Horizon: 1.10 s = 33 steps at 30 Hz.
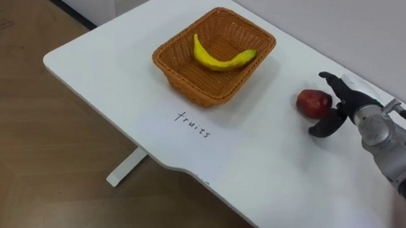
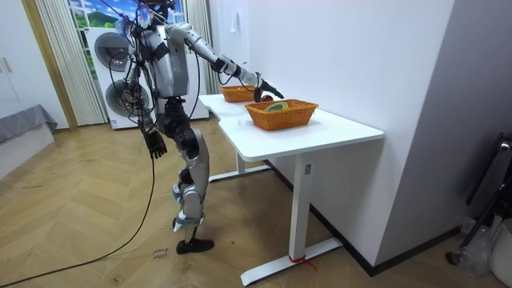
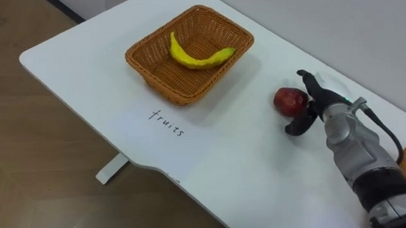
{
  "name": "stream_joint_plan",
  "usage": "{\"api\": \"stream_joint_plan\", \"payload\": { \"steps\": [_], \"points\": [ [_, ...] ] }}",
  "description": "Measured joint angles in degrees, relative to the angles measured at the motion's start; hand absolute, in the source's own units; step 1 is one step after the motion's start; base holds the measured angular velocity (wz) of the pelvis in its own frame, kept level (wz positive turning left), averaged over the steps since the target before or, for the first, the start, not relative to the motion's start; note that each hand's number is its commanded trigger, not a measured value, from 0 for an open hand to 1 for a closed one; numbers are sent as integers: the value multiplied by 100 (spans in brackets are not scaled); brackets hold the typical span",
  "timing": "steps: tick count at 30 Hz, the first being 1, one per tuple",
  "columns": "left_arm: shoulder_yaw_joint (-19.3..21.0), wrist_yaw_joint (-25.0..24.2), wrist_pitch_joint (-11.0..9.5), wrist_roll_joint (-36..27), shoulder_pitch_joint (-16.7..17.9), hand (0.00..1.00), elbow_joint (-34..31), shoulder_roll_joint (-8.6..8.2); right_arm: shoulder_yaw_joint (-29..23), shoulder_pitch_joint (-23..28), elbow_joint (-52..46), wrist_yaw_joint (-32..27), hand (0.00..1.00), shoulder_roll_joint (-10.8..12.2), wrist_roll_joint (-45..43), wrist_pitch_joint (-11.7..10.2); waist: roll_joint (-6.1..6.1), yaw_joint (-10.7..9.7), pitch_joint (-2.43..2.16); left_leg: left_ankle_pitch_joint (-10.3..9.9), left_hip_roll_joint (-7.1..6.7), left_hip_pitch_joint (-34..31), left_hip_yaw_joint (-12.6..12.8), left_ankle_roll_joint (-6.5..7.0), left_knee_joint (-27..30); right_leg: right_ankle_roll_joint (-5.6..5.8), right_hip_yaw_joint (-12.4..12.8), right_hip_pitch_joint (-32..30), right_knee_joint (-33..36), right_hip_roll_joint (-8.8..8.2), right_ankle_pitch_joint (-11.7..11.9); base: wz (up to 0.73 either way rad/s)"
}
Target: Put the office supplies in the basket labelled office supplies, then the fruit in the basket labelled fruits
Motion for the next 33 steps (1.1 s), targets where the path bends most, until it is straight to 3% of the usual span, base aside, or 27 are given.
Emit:
{"api": "stream_joint_plan", "payload": {
  "steps": [9, 21, 33],
  "points": [
    [-104, -15, -8, -7, -2, 0, 4, 128, 2, -11, 144, -193, 0, 0, 10, -3, 1, 29, 1, -2, -15, -17, -32, 6, 14, 5, -121, 12, -1, 1, 3, 1],
    [-103, -172, -10, -4, -16, 0, -7, 136, 94, -213, 306, -120, 0, 0, -125, 39, -30, 155, 32, -4, -4, -100, -75, 3, 46, 6, -266, -26, -17, -4, 2, 1],
    [-140, -185, -99, -7, -279, 0, -10, 186, 397, -548, 602, -90, 0, 2, -193, 50, -66, 202, 37, 3, -6, -241, -92, -6, 91, -1, -277, -150, -20, 6, 6, 0]
  ]
}}
